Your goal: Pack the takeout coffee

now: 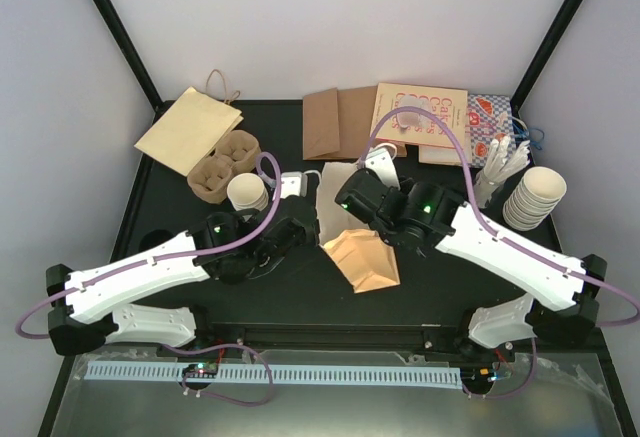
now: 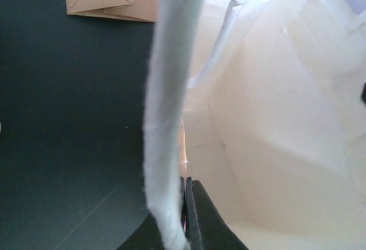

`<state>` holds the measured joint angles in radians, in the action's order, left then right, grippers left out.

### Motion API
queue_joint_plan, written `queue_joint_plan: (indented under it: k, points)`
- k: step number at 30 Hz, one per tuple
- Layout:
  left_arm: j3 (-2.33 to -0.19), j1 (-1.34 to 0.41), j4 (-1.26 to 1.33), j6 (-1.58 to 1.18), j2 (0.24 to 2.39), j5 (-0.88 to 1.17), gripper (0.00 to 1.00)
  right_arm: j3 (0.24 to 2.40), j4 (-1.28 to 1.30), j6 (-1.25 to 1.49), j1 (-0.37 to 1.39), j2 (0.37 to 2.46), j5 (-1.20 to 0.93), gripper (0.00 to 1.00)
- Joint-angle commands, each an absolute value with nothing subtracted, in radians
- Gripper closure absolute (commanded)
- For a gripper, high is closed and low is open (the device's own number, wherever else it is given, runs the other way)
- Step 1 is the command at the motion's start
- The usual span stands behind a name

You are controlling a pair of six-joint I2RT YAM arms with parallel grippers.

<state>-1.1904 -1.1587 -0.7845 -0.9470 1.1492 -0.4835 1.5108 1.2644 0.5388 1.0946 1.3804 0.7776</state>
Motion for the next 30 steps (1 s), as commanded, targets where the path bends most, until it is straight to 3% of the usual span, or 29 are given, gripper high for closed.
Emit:
queue_joint_plan:
  k: [1, 6, 13, 20, 27, 30]
  points:
    - [-1.215, -1.154, -0.797, -0.945, 1.162, -0.485, 0.98, 1.51, 1.201, 0.529, 1.071, 1.35, 0.851, 0.67]
    - [-1.214, -1.152, -0.818, -0.949, 1.159, -0.508, 0.98, 1.52, 1.234, 0.559, 1.066, 1.342, 0.829, 0.78]
    - [-1.243, -1.115, -0.906, -0.974, 1.166, -0.532, 0.98, 1.5, 1.215, 0.577, 1.041, 1.261, 0.761, 0.78]
    - [-1.224, -1.066, -0.925, -0.967, 1.122, -0.531, 0.98, 1.379, 1.094, 0.531, 0.874, 1.142, 0.594, 0.79]
    - [-1.216, -1.052, -0.9, -0.931, 1.097, -0.529, 0.98, 1.367, 1.071, 0.486, 0.83, 1.126, 0.517, 0.63]
    - [-1.202, -1.052, -0.807, -0.87, 1.094, -0.465, 0.99, 1.368, 1.047, 0.459, 0.83, 1.137, 0.435, 0.61]
